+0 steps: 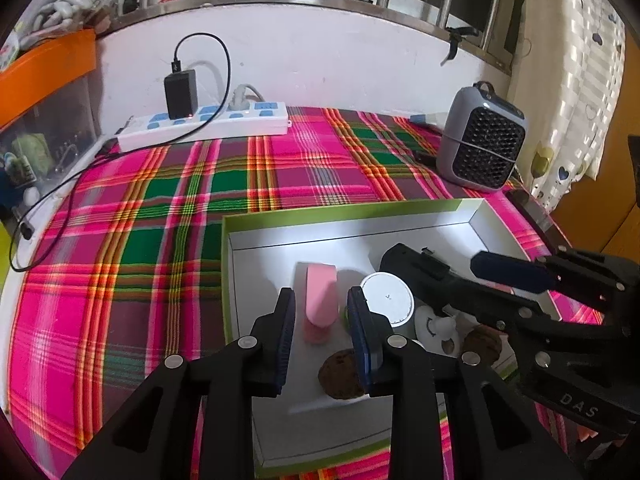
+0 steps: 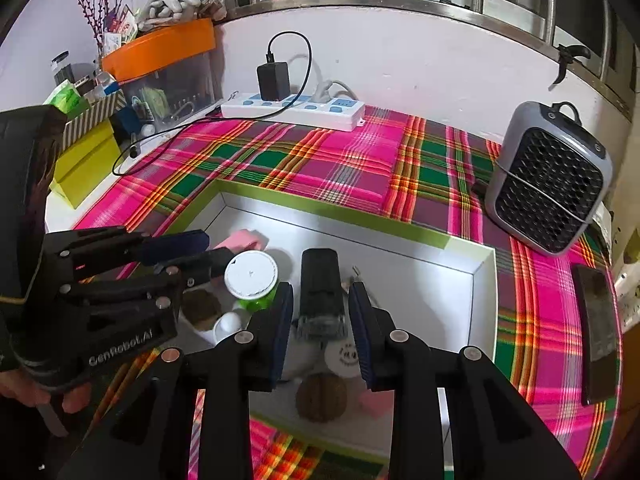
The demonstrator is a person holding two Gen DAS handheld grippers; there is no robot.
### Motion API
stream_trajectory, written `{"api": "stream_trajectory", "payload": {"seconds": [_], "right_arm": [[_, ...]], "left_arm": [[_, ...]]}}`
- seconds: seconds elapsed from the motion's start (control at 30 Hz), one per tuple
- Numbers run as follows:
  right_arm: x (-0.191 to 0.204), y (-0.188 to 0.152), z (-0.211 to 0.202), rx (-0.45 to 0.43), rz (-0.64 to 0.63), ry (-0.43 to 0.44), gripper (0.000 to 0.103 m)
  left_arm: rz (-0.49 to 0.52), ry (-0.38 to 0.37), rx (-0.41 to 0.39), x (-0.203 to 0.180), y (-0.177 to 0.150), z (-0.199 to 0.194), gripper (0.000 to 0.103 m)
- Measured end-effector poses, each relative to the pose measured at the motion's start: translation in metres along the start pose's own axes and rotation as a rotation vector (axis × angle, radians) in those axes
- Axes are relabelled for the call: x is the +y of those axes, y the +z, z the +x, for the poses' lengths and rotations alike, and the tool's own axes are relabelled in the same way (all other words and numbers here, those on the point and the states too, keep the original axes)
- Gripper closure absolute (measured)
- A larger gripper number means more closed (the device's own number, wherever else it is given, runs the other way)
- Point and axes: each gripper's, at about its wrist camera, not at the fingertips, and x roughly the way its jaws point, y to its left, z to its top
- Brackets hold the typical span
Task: Organize objects
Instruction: 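Open both grippers to release the items into the box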
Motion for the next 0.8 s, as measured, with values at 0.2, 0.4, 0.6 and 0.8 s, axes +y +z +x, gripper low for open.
{"api": "stream_trajectory", "payload": {"seconds": [0.2, 0.4, 0.6, 0.8], "right_arm": [[0.006, -0.009, -0.017, -0.02, 0.003, 0.008, 0.073], [0.008, -0.021, -0.035, -0.044, 0.008, 0.012, 0.073], [0.009, -0.032, -0.049, -0.059, 0.016, 0.01, 0.073], [0.015, -0.042, -0.058, -0.065, 0.009, 0.014, 0.07]], "left_arm": [[-0.01, 0.001, -0.021, -0.001, -0.003, -0.014, 0.078], [-0.006, 0.0, -0.05, -0.007, -0.01, -0.036, 0.078], [0.037, -0.02, -0.065, -0.025, -0.022, -0.053, 0.078], [0.053, -0.031, -0.07, -0.037, -0.035, -0.065, 0.078]]}}
